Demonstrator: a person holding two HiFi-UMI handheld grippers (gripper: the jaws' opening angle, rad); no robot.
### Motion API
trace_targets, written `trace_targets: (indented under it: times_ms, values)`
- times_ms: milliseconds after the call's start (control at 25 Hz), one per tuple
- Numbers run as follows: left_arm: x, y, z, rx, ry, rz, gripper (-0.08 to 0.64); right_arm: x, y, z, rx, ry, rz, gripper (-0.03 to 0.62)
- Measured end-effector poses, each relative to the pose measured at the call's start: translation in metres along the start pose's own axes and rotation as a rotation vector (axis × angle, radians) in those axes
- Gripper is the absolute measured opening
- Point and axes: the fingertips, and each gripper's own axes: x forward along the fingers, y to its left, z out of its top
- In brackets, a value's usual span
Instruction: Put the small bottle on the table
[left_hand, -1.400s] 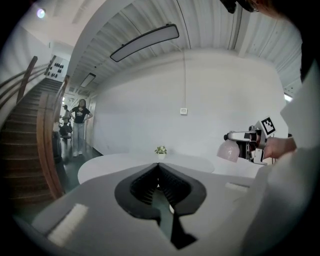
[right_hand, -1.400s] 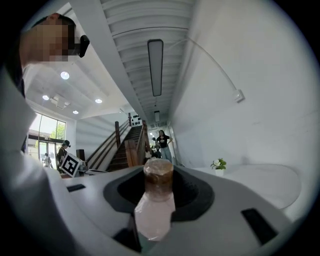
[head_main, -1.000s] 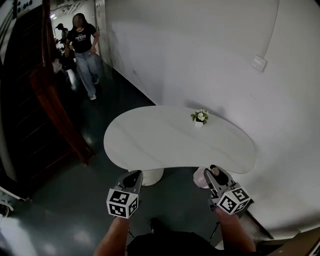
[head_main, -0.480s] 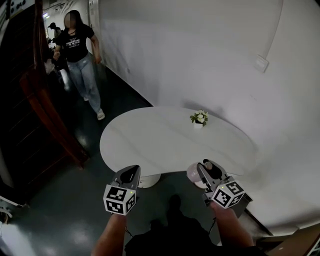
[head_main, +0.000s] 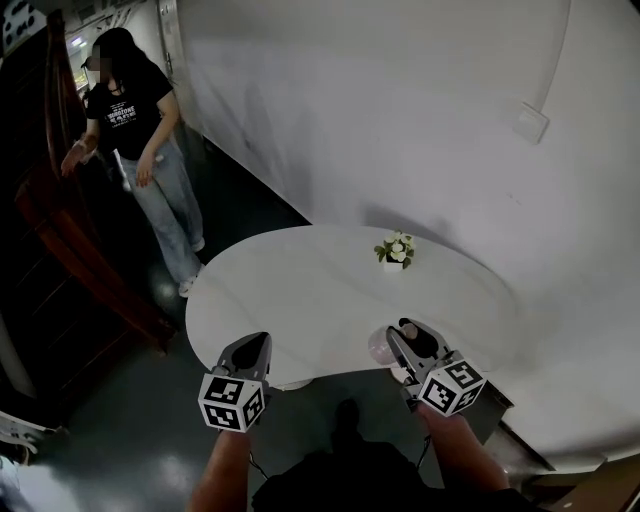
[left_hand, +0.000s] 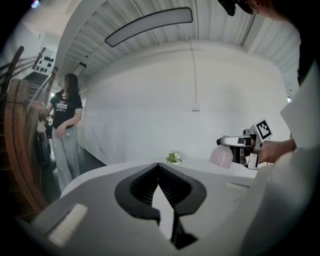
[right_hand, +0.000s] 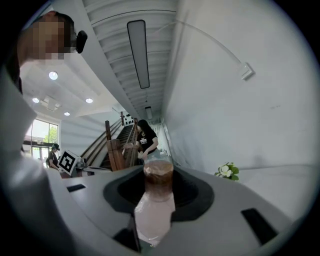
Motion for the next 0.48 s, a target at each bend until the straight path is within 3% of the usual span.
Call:
trace_targets:
  times_ms: [480]
  values:
    - [0.129,0.002,0.035,-0.032,0.024,0.043,0.011,0.064,-0.12,0.019,0.003,0.026,0.05,0.144]
